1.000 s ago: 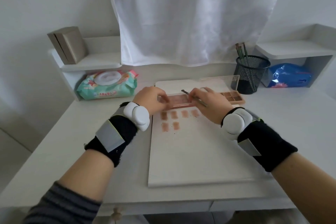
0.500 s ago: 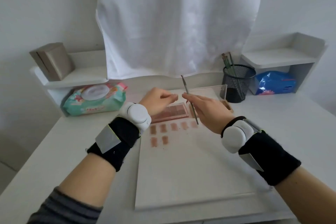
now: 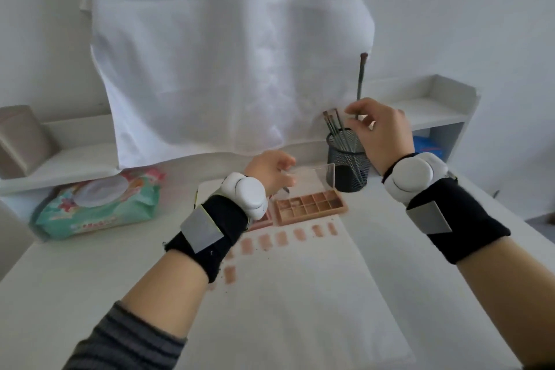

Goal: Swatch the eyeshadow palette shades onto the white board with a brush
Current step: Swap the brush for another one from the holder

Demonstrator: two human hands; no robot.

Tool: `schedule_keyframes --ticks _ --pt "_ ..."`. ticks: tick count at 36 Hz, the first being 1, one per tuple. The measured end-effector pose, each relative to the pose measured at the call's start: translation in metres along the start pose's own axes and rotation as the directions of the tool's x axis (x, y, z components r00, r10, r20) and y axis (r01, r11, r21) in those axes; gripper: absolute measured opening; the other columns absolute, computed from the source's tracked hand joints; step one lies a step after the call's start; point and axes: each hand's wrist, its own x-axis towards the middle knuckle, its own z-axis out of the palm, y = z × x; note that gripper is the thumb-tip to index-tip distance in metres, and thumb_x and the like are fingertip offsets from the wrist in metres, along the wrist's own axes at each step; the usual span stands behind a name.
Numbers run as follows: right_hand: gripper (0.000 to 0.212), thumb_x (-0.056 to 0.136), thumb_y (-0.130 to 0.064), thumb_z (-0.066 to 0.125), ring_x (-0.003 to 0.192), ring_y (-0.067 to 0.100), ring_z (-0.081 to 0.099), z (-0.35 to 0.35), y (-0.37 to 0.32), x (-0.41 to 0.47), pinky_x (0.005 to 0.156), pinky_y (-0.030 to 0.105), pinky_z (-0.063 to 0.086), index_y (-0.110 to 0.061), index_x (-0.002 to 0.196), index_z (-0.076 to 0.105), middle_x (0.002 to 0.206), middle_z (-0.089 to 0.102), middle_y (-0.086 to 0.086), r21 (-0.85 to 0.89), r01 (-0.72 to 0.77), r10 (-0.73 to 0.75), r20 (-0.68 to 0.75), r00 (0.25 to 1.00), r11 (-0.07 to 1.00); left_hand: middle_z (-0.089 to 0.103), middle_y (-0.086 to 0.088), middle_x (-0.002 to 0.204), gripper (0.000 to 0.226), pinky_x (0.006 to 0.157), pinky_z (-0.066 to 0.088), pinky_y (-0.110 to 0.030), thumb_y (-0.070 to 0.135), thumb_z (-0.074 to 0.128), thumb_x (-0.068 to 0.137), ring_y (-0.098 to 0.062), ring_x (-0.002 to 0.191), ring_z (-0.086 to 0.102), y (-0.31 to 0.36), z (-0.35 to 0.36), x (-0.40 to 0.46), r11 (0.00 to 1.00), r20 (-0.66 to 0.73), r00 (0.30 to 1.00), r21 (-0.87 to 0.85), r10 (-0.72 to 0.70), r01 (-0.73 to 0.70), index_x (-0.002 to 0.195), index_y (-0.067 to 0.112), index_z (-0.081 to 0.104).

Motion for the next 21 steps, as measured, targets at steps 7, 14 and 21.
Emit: schedule_keyframes --ticks 7,14,21 --pt "0.010 0.088 -0.013 0.058 0.076 0.027 0.059 0.009 0.020 0.011 0.072 0.037 0.050 -0.011 0.092 0.066 0.086 0.068 0.006 -0.164 0.042 -0.021 0.128 0.992 0.986 0.069 -0.006 0.101 0.017 0.071 0.049 -0.023 0.001 0.063 0.083 -0.013 0.084 0.062 -0.012 0.008 0.004 0.998 0.050 0.997 -0.044 -0.052 0.054 0.078 0.017 0.066" --pt "0.019 0.089 -0.004 0.047 0.081 0.029 0.058 0.006 0.015 0.018 0.072 0.033 0.049 -0.009 0.093 0.065 0.093 0.062 0.012 -0.520 0.101 0.184 0.468 0.864 0.848 0.064 -0.008 0.090 0.029 0.047 0.042 -0.010 -0.006 0.051 0.088 -0.005 0.057 0.054 -0.014 0.005 0.009 0.998 0.118 0.992 -0.044 -0.047 0.052 0.073 0.018 0.057" --pt "0.016 0.087 -0.004 0.049 0.069 0.027 0.050 0.010 0.001 0.036 0.060 0.029 0.042 -0.002 0.092 0.064 0.080 0.052 0.010 -0.615 0.182 0.296 0.592 0.750 0.768 0.060 0.004 0.066 0.020 0.052 0.043 -0.012 -0.008 0.051 0.085 0.001 0.045 0.053 -0.011 -0.004 0.011 0.998 0.138 0.989 0.041 -0.045 0.040 0.084 0.009 0.062"
